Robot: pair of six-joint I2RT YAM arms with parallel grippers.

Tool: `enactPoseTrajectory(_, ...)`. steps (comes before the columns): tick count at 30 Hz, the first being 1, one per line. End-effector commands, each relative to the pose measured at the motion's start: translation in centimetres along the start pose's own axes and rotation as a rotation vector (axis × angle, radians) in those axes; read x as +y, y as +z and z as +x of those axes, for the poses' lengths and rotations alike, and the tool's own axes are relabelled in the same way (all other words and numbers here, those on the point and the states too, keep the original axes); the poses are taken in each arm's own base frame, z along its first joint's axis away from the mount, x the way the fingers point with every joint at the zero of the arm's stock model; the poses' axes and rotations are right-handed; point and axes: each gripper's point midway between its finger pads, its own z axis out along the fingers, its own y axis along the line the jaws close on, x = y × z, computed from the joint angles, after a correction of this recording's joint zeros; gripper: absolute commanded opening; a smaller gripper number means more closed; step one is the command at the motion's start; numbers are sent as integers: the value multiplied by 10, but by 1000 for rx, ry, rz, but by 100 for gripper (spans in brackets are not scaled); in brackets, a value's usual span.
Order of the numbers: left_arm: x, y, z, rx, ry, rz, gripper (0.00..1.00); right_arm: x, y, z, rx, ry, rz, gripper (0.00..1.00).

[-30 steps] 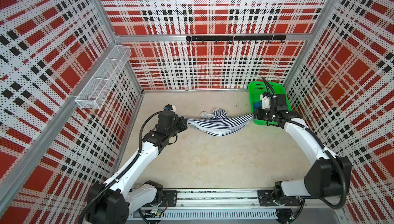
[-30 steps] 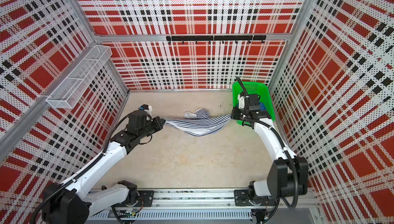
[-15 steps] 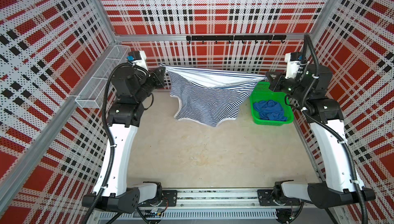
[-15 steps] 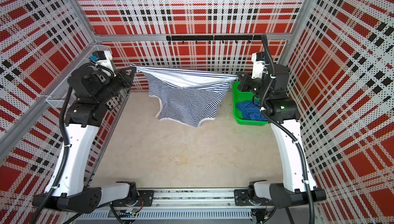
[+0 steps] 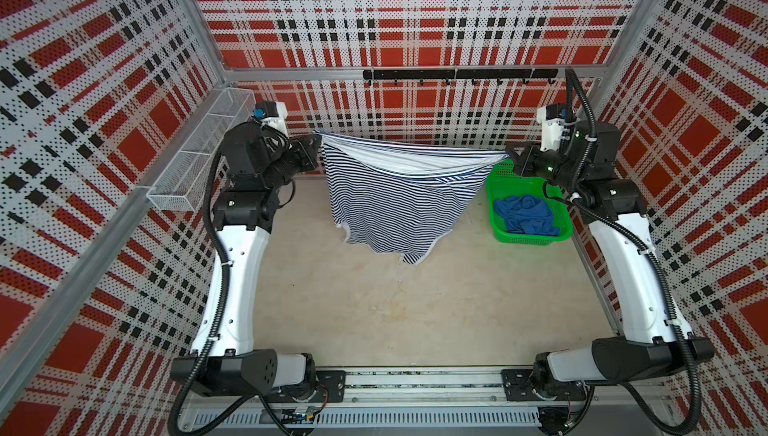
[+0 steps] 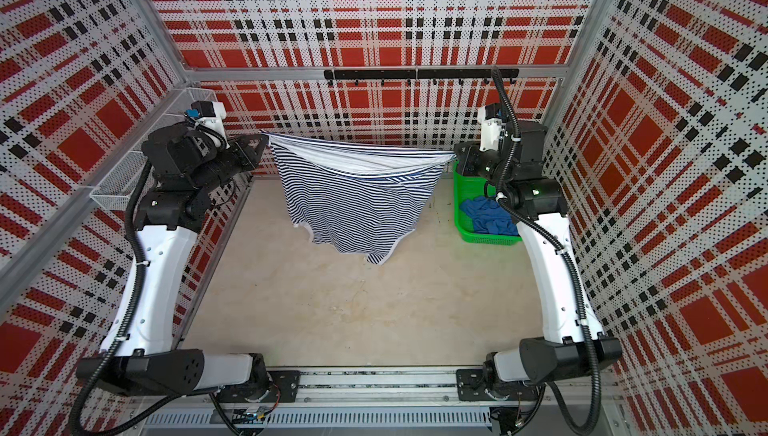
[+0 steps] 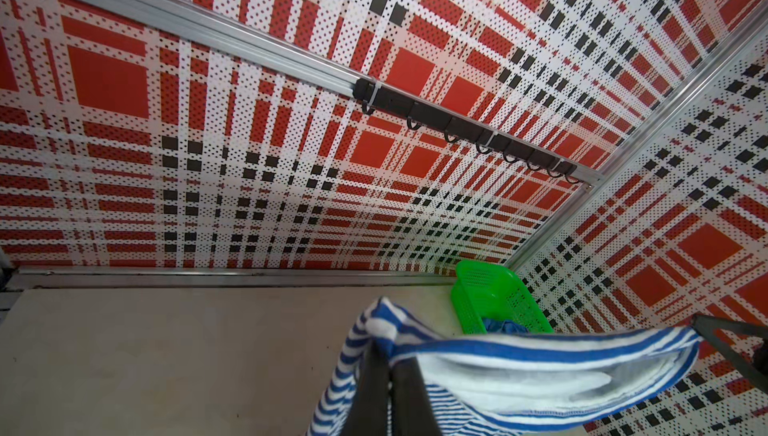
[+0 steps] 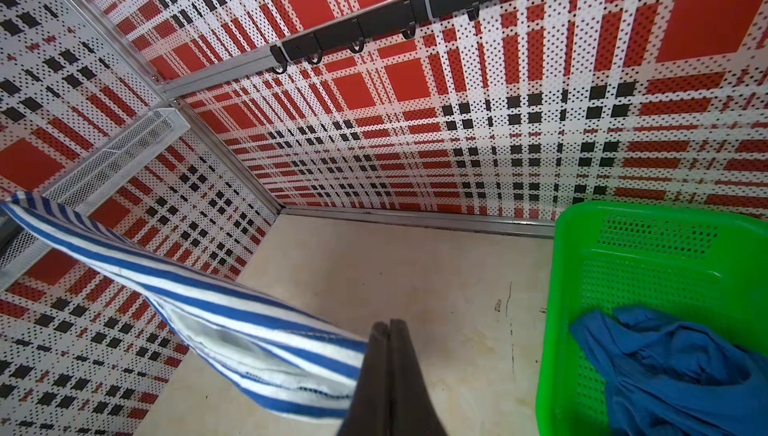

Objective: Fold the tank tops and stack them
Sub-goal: 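Lift the tank top high with both grippers and stretch it apart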

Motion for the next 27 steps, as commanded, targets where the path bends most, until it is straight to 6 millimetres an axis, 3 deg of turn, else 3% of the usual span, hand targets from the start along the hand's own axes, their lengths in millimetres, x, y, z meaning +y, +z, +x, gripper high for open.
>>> enactPoseTrajectory(1,11,23,-3,-5,15,-2,0,-12,22,-13,-39,-39,13,0)
enactPoseTrajectory(4,11,30,-15,-23,15,-4,0,-11,27,-25,-67,-39,9,0)
enactPoseTrajectory(8,-10,9,-33,-79,40,3,0,8,9,-31,-69,-52,-22,0)
enactPoseTrajectory(13,-26,-45,-34,-134,88,-74,0,33,-34,-13,-21,-104,-28,0)
enactPoseTrajectory(20,-56,-126,-29,-193,115,-91,0,70,-95,34,68,-117,-156,0)
enactPoseTrajectory(24,-69,-170,-42,-263,129,-108,0,83,-127,41,67,-112,-191,0)
enactPoseTrajectory(27,-73,-189,-51,-290,148,-134,0,93,-140,43,71,-92,-234,0)
